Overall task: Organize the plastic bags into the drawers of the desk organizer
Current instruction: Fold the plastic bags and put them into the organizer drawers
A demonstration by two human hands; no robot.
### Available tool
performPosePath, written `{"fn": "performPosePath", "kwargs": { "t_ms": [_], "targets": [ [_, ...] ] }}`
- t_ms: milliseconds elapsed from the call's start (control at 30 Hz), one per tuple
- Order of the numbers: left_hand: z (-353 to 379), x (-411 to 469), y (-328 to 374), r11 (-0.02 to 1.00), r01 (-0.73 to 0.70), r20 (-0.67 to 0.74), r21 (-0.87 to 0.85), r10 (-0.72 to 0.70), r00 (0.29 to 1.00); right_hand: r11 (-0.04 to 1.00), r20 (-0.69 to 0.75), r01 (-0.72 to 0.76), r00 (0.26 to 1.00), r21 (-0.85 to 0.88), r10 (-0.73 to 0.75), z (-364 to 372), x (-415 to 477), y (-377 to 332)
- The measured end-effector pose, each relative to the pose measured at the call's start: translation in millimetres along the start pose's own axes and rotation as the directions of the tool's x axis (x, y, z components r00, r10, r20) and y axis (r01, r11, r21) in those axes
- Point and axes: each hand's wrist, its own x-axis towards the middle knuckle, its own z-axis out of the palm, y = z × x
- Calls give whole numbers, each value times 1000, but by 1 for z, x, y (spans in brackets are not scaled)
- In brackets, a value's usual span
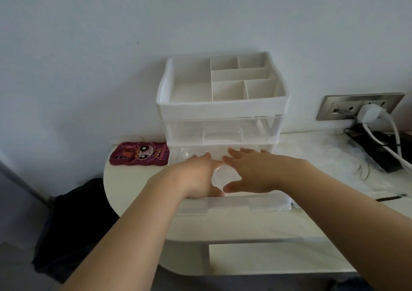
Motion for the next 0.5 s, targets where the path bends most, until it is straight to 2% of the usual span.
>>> {"fn": "performPosePath", "kwargs": {
  "t_ms": [200, 333, 400, 467, 500],
  "targets": [
    [4, -2, 4, 987, 113, -39, 113, -109, 993, 995, -13, -25, 1000, -95, 24, -7, -9, 1],
    [-2, -12, 9, 987, 106, -143, 117, -88, 986, 996, -192, 77, 979, 54, -65, -13, -17, -5],
    [-4, -17, 8, 983, 120, -158, 141, -97, 983, 973, -130, 170, 980, 153, -151, -14, -22, -13],
    [-3, -20, 7, 972, 158, -156, 174, -132, 979, 963, 11, 200, 979, 182, -205, -9, -24, -18],
    [-2, -20, 5, 963, 168, -178, 211, -131, 975, 961, 34, 191, 979, 201, -202, -8, -24, -17]
  ]
}}
